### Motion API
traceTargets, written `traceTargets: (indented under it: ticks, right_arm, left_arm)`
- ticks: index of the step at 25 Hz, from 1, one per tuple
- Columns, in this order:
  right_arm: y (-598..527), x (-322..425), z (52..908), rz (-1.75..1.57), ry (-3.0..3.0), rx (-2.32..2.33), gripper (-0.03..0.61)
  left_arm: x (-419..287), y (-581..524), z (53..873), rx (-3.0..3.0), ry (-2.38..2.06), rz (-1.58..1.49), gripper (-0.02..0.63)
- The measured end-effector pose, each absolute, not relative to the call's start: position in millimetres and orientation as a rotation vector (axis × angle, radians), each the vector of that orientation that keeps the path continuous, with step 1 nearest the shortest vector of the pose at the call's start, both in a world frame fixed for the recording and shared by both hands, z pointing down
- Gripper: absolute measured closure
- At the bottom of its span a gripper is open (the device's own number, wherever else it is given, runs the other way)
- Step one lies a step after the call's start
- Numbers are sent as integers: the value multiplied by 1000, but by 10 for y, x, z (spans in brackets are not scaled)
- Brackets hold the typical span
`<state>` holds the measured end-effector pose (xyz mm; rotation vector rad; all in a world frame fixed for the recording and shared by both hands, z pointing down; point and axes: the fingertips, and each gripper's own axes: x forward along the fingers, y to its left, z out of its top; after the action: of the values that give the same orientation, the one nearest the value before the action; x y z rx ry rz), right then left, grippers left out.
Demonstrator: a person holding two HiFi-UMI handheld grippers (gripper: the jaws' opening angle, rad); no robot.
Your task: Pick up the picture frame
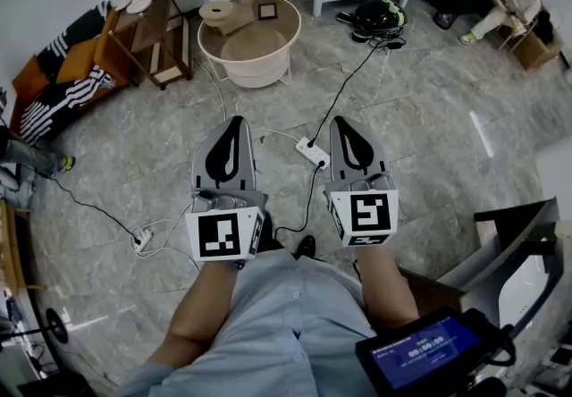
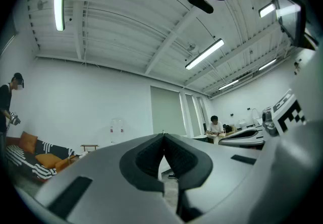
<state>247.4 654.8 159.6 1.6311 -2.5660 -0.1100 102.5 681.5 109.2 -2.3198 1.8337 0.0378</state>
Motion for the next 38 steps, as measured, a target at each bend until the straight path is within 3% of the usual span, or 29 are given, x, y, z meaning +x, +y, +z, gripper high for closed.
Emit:
traceTargets:
  ticks: [16, 27, 38]
  right_arm:
    - [6061, 2406, 1804, -31, -2532, 1695, 565]
    - [4704, 1405, 2121, 0, -2486, 1665, 565]
    - [3521, 648, 1642, -121, -2469, 1768, 565]
  left_arm:
    - [681, 6483, 1344, -2309, 1918, -39, 603]
    - [-364, 5124, 1731, -2354, 1977, -67, 603]
    - [-1210, 3932, 1372, -2338, 1893, 14, 603]
